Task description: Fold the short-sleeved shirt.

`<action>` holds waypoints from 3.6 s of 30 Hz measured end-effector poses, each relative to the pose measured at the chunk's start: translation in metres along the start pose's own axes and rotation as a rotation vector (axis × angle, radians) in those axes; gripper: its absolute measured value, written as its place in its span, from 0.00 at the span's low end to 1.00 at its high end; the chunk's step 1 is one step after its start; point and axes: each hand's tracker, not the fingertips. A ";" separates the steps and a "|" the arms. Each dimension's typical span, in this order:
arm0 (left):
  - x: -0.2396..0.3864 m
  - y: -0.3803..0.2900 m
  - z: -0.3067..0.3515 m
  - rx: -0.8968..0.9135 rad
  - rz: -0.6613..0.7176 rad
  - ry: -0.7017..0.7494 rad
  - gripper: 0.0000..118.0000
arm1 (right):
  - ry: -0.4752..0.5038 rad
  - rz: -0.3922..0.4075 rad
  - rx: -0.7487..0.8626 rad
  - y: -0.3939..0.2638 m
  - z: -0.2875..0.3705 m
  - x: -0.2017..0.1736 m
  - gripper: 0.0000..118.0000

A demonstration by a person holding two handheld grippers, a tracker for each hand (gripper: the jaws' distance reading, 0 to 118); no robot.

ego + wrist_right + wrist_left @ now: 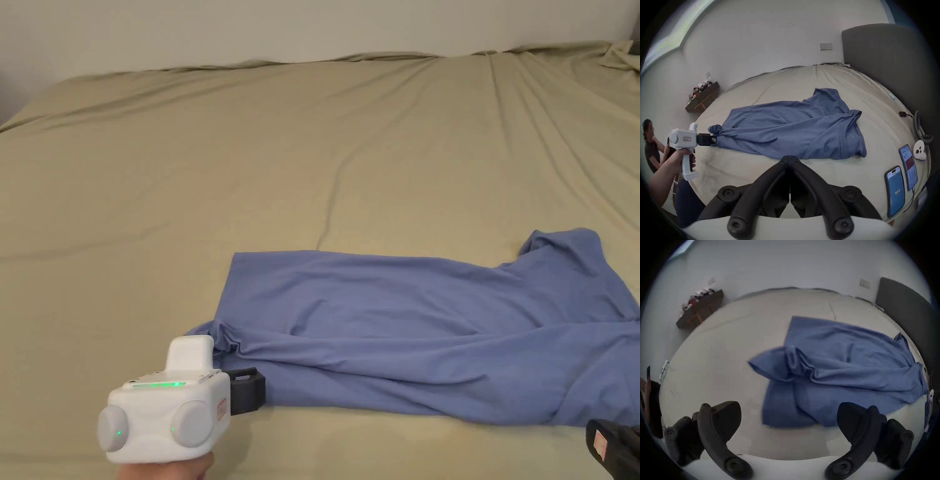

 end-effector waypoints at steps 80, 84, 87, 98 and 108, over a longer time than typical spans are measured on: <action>-0.017 0.006 0.092 0.014 0.168 -0.224 0.04 | 0.050 -0.045 -0.024 0.046 -0.014 0.010 0.03; -0.016 0.037 0.045 0.009 0.121 -0.170 0.04 | 0.046 -0.053 -0.019 0.044 -0.024 0.012 0.03; -0.017 0.057 0.003 -0.008 0.044 -0.052 0.74 | 0.030 -0.036 -0.042 0.040 -0.029 0.018 0.03; 0.010 0.067 -0.061 -0.136 -0.017 -0.011 0.95 | -0.044 -0.050 -0.099 0.036 -0.039 0.032 0.03; 0.015 0.073 -0.002 -0.026 0.070 -0.200 0.05 | -0.168 -0.045 -0.126 0.066 -0.080 0.091 0.03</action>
